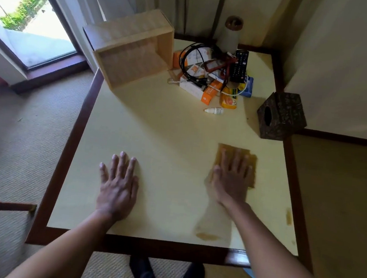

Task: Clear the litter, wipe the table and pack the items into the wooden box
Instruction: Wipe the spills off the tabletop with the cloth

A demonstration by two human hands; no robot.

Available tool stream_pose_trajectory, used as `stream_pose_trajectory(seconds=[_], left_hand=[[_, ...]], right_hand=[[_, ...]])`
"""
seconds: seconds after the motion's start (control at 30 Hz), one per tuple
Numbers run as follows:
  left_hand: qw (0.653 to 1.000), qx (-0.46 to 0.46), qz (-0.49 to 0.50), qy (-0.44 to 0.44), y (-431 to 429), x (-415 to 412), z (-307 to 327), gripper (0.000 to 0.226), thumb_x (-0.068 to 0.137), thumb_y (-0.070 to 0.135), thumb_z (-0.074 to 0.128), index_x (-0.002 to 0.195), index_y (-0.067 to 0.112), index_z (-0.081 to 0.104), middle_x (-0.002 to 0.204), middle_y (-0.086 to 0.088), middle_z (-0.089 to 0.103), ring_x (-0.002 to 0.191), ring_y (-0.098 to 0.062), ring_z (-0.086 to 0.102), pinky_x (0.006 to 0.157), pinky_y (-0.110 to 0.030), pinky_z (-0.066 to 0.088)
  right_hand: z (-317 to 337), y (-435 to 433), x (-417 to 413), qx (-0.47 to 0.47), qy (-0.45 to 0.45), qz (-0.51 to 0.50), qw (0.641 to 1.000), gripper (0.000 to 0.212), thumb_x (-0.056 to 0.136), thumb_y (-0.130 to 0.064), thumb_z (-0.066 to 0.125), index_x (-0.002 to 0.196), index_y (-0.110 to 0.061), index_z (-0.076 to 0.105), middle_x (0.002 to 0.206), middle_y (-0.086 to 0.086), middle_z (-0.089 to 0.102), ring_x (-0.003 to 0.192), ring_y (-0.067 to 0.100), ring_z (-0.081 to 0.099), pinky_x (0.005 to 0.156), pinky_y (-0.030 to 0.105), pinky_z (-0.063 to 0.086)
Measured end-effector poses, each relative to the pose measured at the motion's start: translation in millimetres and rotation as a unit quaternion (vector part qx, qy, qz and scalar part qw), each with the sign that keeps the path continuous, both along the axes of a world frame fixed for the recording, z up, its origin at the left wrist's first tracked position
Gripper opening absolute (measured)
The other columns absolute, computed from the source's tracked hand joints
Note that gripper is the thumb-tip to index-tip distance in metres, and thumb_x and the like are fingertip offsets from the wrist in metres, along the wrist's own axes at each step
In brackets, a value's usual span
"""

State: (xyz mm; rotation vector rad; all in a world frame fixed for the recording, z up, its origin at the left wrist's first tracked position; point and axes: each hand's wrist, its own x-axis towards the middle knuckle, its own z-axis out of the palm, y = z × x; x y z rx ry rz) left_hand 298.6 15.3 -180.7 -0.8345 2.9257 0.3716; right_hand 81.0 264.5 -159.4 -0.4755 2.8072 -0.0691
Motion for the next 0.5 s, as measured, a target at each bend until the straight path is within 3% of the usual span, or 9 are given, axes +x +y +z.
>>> stream_pose_trajectory(seconds=[0.13, 0.23, 0.37, 0.5], left_hand=[[1.0, -0.023, -0.007, -0.018, 2.4, 0.0, 1.8, 0.066, 0.104, 0.045, 0.012, 0.164, 0.016, 0.009, 0.17, -0.013, -0.002, 0.158, -0.033, -0.005, 0.124, -0.063, 0.0], [0.997, -0.059, 0.001, -0.049, 5.3, -1.6, 1.7, 0.067, 0.103, 0.044, 0.015, 0.164, 0.017, 0.014, 0.17, -0.014, 0.005, 0.157, -0.038, 0.006, 0.122, -0.067, 0.002], [0.998, -0.04, 0.048, -0.03, 23.3, -2.4, 8.0, 0.066, 0.102, 0.045, 0.018, 0.162, 0.018, 0.023, 0.169, -0.022, 0.011, 0.155, -0.044, 0.01, 0.12, -0.068, 0.006], [1.0, -0.018, -0.004, 0.001, 83.9, -6.7, 15.4, 0.065, 0.104, 0.049, 0.016, 0.163, 0.022, 0.02, 0.171, -0.017, 0.009, 0.158, -0.037, 0.006, 0.123, -0.062, 0.006]], right_hand=[[5.3, -37.1, 79.7, -0.05, -0.046, 0.19, 0.98, 0.064, 0.101, -0.05, 0.018, 0.16, -0.038, -0.006, 0.166, 0.007, -0.023, 0.152, 0.032, -0.024, 0.123, 0.056, -0.011], [11.4, 6.3, 128.2, -0.06, -0.058, 0.263, 0.961, 0.06, 0.104, -0.051, 0.016, 0.159, -0.042, -0.008, 0.167, 0.001, -0.024, 0.151, 0.025, -0.03, 0.123, 0.053, -0.012], [4.8, 115.5, 106.8, -0.046, -0.015, 0.181, 0.982, 0.059, 0.104, -0.055, 0.016, 0.157, -0.047, -0.008, 0.167, -0.004, -0.022, 0.154, 0.023, -0.022, 0.124, 0.051, -0.005], [5.8, 171.1, 71.9, -0.019, -0.001, 0.009, 1.0, 0.061, 0.102, -0.057, 0.005, 0.159, -0.039, -0.007, 0.168, 0.004, -0.019, 0.155, 0.029, -0.018, 0.125, 0.055, 0.004]])
